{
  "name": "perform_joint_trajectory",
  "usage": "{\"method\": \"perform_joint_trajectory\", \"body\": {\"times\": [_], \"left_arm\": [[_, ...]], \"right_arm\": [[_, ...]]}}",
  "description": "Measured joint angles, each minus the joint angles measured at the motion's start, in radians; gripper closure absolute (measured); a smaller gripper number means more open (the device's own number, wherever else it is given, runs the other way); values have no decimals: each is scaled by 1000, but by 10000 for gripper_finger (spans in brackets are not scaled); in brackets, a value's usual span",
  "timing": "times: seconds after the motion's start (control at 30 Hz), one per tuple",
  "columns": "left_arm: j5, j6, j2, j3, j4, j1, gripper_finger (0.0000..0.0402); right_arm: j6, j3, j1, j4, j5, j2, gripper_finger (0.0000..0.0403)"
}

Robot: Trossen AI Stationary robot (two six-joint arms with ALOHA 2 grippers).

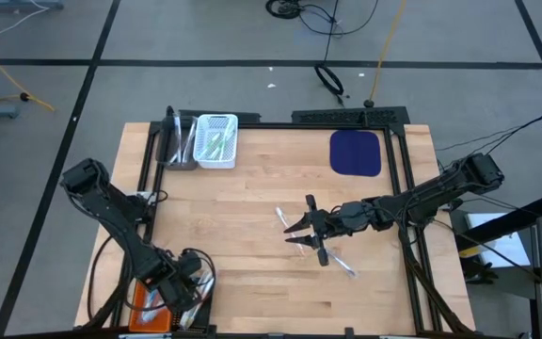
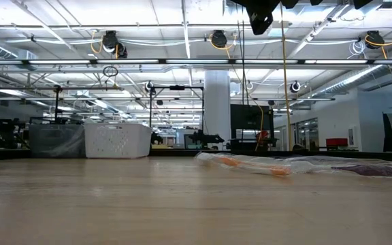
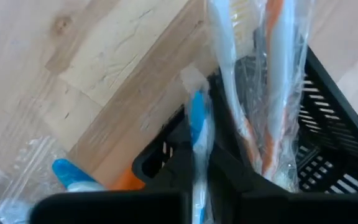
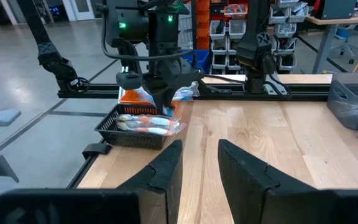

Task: Pick & Place Toothbrushes
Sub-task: Put the blue toothbrush into the orange bin

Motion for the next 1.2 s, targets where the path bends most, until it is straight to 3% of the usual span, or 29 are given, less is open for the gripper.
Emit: {"method": "perform_joint_trajectory", "body": {"times": [0.07,0.43,0.7,1.0,1.2], "left_arm": [[-2,-16,-2,0,0,0,389],[-64,-205,-34,0,-56,-45,389],[-285,-498,-107,1,-187,-198,390],[-278,-793,-95,1,-268,-344,387],[-275,-824,-95,1,-276,-375,396]], "right_arm": [[0,0,0,0,0,0,310],[0,0,0,-23,0,0,310],[0,0,0,-31,0,0,310],[0,0,0,-36,0,0,310],[0,0,0,-41,0,0,310]]}}
